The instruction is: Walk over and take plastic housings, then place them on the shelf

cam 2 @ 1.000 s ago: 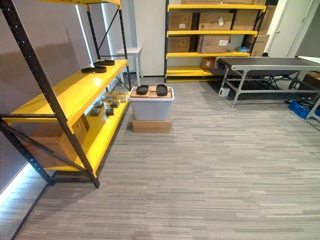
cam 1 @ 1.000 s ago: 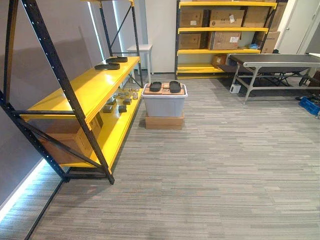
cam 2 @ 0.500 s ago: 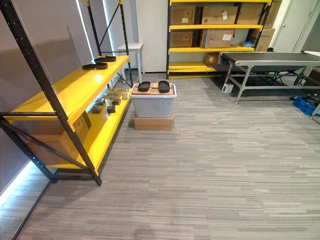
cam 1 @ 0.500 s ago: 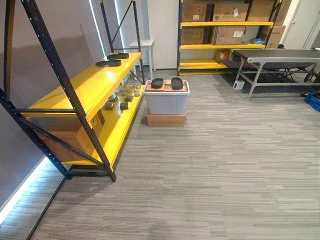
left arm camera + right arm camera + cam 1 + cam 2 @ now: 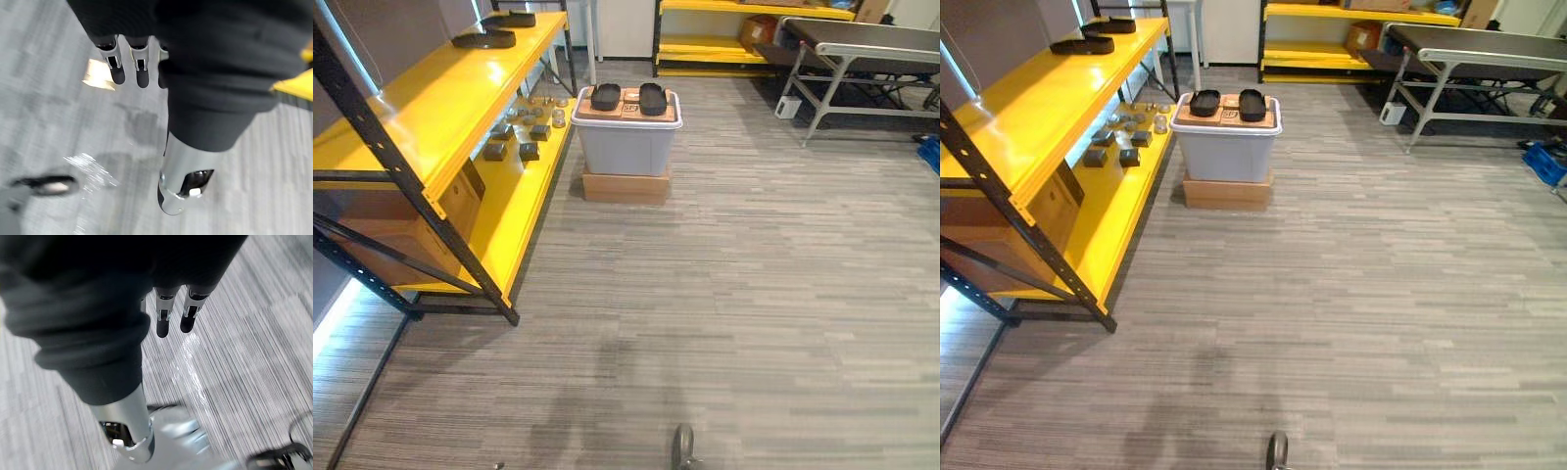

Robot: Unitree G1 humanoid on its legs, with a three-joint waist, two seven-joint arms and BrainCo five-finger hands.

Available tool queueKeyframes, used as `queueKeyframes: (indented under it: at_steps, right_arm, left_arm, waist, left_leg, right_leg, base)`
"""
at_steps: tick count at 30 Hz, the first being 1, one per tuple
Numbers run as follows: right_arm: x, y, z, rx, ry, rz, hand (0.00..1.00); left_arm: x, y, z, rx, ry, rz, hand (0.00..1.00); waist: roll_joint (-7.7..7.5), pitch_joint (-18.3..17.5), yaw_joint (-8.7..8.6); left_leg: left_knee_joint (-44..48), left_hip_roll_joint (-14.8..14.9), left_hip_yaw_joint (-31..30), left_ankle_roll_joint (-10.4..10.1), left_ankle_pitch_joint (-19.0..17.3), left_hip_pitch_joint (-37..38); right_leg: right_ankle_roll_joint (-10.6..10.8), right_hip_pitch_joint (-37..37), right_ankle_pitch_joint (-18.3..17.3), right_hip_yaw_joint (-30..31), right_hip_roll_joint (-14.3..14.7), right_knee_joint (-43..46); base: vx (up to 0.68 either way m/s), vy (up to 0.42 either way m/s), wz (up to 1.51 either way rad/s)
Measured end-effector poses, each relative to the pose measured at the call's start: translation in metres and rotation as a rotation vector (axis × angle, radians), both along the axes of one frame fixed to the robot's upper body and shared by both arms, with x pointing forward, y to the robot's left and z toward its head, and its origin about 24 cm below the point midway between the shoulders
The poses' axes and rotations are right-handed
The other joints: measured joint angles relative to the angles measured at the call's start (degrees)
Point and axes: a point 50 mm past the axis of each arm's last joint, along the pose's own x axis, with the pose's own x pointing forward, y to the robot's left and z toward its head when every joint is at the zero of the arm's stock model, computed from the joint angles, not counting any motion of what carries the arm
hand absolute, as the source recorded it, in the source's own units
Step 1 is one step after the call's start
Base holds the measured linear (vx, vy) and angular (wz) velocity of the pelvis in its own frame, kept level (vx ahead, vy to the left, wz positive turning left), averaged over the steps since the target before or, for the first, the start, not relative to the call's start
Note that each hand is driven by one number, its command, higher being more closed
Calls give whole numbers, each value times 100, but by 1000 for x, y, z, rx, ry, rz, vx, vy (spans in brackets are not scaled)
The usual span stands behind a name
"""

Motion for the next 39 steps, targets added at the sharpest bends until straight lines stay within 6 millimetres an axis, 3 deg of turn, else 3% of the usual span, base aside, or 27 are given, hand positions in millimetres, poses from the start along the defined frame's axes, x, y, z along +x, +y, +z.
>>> queueKeyframes:
  at_steps: [2, 3, 4, 5, 7, 10, 11, 12, 13, 15, 16, 17, 18, 19, 20, 22, 24, 26, 28, 29, 30, 31, 32, 34, 35, 37, 39]
  right_arm:
    - [-13, 0, -3, 11, 25, -44, 0]
    - [-15, -4, -2, 3, 21, -71, 0]
    - [-15, -6, -1, -4, 18, -71, 0]
    - [-14, -5, -1, -6, 17, -67, 0]
    - [-10, -2, -1, -9, 8, -56, 0]
    - [20, -4, 8, -36, -80, -23, 0]
    - [38, 1, 12, -28, -122, -9, 0]
    - [41, 2, 13, -27, -133, -6, 0]
    - [41, 2, 14, -37, -141, 8, 0]
    - [29, 11, 8, -21, -104, 28, 0]
    - [21, 13, 5, -11, -75, 29, 0]
    - [17, 16, 2, 0, -58, 26, 0]
    - [14, 21, -1, 21, -41, 18, 0]
    - [10, 27, -3, 36, -32, 10, 0]
    - [5, 29, -5, 43, -18, 6, 0]
    - [-9, 30, -8, 50, 13, -5, 0]
    - [-7, 29, -7, 43, 2, 2, 0]
    - [-3, 29, -6, 39, -11, 5, 0]
    - [-8, 28, -7, 36, 2, 2, 0]
    - [-9, 28, -7, 37, 5, 1, 0]
    - [-15, 26, -8, 34, 24, 0, 0]
    - [-18, 25, -8, 28, 35, 2, 0]
    - [-23, 21, -8, 23, 41, -26, 0]
    - [-22, 20, -7, 22, 29, -39, 0]
    - [-21, 19, -6, 15, 19, -46, 0]
    - [-20, 23, -7, 21, 15, -48, 0]
    - [-15, 25, -6, 22, 8, -45, 0]
  left_arm:
    - [-1, -3, -2, -17, -6, 21, 0]
    - [-4, -9, -4, -44, -12, 52, 0]
    - [-5, -12, -5, -55, -13, 60, 0]
    - [-8, -14, -6, -68, -15, 71, 0]
    - [-10, -18, -8, -77, -17, 73, 0]
    - [-15, -30, -10, -106, -30, 83, 0]
    - [-22, -32, -13, -113, -15, 99, 0]
    - [-27, -33, -15, -120, -6, 111, 0]
    - [-39, -39, -19, -134, 20, 130, 0]
    - [-57, -41, -24, -138, 71, 159, 0]
    - [-64, -45, -27, -150, 91, 167, 0]
    - [-66, -44, -27, -150, 96, 169, 0]
    - [-69, -39, -27, -140, 111, 178, 0]
    - [-76, -33, -27, -126, 136, 182, 0]
    - [-77, -30, -27, -120, 145, 181, 0]
    - [-77, -28, -27, -112, 151, 174, 0]
    - [-66, -24, -24, -106, 127, 161, 0]
    - [-50, -23, -20, -99, 87, 132, 0]
    - [-30, -27, -16, -105, 35, 118, 0]
    - [-27, -28, -16, -108, 27, 116, 0]
    - [-26, -31, -16, -114, 23, 118, 0]
    - [-26, -36, -17, -125, 22, 118, 0]
    - [-27, -48, -20, -163, 21, 127, 0]
    - [-31, -63, -24, -215, 10, 185, 0]
    - [-35, -68, -25, -237, 13, 219, 0]
    - [-42, -64, -25, -238, 2, 268, 0]
    - [-40, -59, -23, -228, -20, 278, 0]
  waist:
    - [-60, -91, -47]
    - [35, -62, -37]
    - [97, -32, -29]
    - [113, 9, 53]
    - [43, 19, 235]
    - [-11, 43, 546]
    - [-133, 112, 701]
    - [-148, 120, 757]
    - [-29, 49, 837]
    - [-133, -148, 933]
    - [-157, -269, 897]
    - [-221, -304, 892]
    - [-374, -221, 886]
    - [-534, -131, 794]
    - [-577, -103, 765]
    - [-514, -95, 696]
    - [-495, -110, 572]
    - [-478, -116, 489]
    - [-481, -120, 455]
    - [-482, -120, 414]
    - [-456, -143, 276]
    - [-363, -181, 228]
    - [-143, -270, 222]
    - [84, -320, 234]
    - [181, -308, 232]
    - [141, -288, 359]
    - [76, -261, 570]
  left_leg:
    - [1608, 108, -30, -216, -109, -482]
    - [3257, 304, 12, -716, 255, -1084]
    - [4088, 420, 7, -889, 390, -1380]
    - [5335, 615, 144, -871, 377, -1802]
    - [6026, 734, 643, -836, 354, -2307]
    - [4940, 514, 1318, -635, 145, -3327]
    - [3327, 246, 1373, -494, 285, -3601]
    - [2659, 226, 1389, -377, 385, -3660]
    - [1565, 343, 1358, -429, 538, -3809]
    - [1942, 206, 1267, -313, 1210, -4012]
    - [2000, -88, 874, 54, 1503, -3987]
    - [1919, -172, 860, 165, 1571, -3889]
    - [1688, -366, 894, 282, 1568, -3416]
    - [1460, -556, 875, 455, 1496, -2868]
    - [1362, -606, 868, 549, 1459, -2546]
    - [1040, -648, 585, 799, 1302, -1494]
    - [796, -513, 404, 864, 1170, -944]
    - [665, -343, 273, 772, 1012, -590]
    - [418, -209, 174, 473, 786, -125]
    - [366, -184, 104, 412, 685, 9]
    - [370, -86, -66, 254, 466, 253]
    - [423, -5, -135, 173, 413, 335]
    - [838, 202, -191, 98, 460, 286]
    - [2521, 426, -196, -321, 799, -254]
    - [3996, 568, -260, -724, 1282, -786]
    - [6123, 741, -79, -1036, 1128, -1656]
    - [6464, 890, 484, -900, 909, -2248]
  right_leg:
    - [-398, 187, 25, -27, 113, 306]
    - [-544, 630, -133, -96, 306, 104]
    - [-603, 913, -173, -124, 428, -69]
    - [-663, 1566, -208, -68, 673, -515]
    - [-694, 2439, -227, 126, 763, -1096]
    - [-711, 3183, -243, 568, 592, -1703]
    - [-518, 3457, -371, 749, 317, -1852]
    - [-428, 3598, -453, 770, 225, -1921]
    - [-238, 3875, -663, 798, 213, -2053]
    - [-57, 4181, -1136, 829, -51, -1911]
    - [-61, 4019, -1135, 815, -152, -1263]
    - [-59, 3783, -1134, 842, -255, -629]
    - [113, 3230, -884, 1006, -513, 930]
    - [494, 2776, 137, 1197, -703, 2370]
    - [637, 2560, 643, 1269, -776, 3001]
    - [372, 1879, -26, 698, -994, 4247]
    - [232, 1410, -736, 195, -889, 3638]
    - [226, 1018, -823, -185, -635, 2009]
    - [188, 685, -272, -71, -220, -573]
    - [217, 608, -91, 51, -160, -1025]
    - [164, 523, 553, 318, -57, -1080]
    - [-27, 520, 854, 378, 35, -880]
    - [-354, 470, 698, 355, 191, -379]
    - [-517, 781, 216, 242, 426, -147]
    - [-633, 1230, -4, 205, 610, -272]
    - [-752, 2185, -138, 308, 881, -786]
    - [-774, 2805, -153, 562, 914, -1222]
  base:
    - [742, -340, 29]
    - [606, -248, 5]
    - [748, -291, -10]
    - [730, -263, -22]
    - [701, -201, -33]
    - [713, -8, -75]
    - [603, 88, -89]
    - [634, 120, -93]
    - [525, 131, -48]
    - [690, 248, -29]
    - [911, 375, -1]
    - [793, 344, 18]
    - [941, 380, 23]
    - [755, 274, 29]
    - [859, 268, 33]
    - [645, 133, 38]
    - [586, 17, 60]
    - [609, -92, 52]
    - [700, -234, 40]
    - [942, -445, 64]
    - [838, -420, 63]
    - [1019, -507, 63]
    - [836, -364, 24]
    - [688, -275, 5]
    - [543, -190, -2]
    - [730, -198, -18]
    - [698, -89, -54]
